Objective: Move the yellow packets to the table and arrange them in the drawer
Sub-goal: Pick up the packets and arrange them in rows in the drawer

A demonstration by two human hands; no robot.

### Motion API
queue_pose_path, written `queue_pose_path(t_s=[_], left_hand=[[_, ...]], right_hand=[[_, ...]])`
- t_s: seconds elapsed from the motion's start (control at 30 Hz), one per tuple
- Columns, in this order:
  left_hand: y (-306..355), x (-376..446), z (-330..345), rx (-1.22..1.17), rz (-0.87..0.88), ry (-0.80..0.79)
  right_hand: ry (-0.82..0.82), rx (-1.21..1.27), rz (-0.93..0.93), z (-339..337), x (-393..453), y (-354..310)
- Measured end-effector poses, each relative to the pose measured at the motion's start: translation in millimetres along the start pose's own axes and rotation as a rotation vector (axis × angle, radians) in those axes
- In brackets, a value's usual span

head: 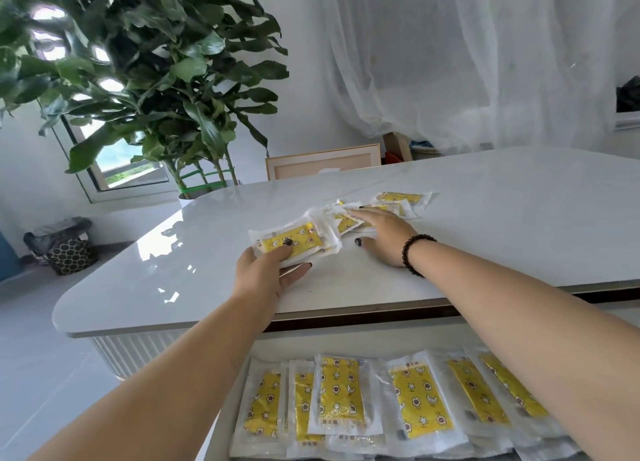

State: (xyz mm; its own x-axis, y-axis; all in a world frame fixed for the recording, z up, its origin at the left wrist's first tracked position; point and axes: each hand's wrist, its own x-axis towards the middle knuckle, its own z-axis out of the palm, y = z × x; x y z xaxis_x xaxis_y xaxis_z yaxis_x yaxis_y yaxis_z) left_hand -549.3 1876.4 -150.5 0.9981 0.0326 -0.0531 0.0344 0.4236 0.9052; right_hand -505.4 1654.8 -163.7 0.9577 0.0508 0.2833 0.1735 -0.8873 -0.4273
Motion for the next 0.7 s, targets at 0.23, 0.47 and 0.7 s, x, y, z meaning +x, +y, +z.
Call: queue_pose_path(t_s=[0.23,0.47,0.7], left_hand=[[-0.9,2.5,-1.5,-0.056,0.033,0.031],[-3.9,0.3,1.2,-0.027,0.165,0.236],[-3.0,-3.1,0.2,-0.012,0.178,0.281]], right_hand=[[-0.139,-0.081,0.112,5.0,6.6,-30.7],[-0.092,-0.182,0.311,17.3,9.9,-66.8],[0.191,-0.523,0.184,16.2,-4.6,-65.8]])
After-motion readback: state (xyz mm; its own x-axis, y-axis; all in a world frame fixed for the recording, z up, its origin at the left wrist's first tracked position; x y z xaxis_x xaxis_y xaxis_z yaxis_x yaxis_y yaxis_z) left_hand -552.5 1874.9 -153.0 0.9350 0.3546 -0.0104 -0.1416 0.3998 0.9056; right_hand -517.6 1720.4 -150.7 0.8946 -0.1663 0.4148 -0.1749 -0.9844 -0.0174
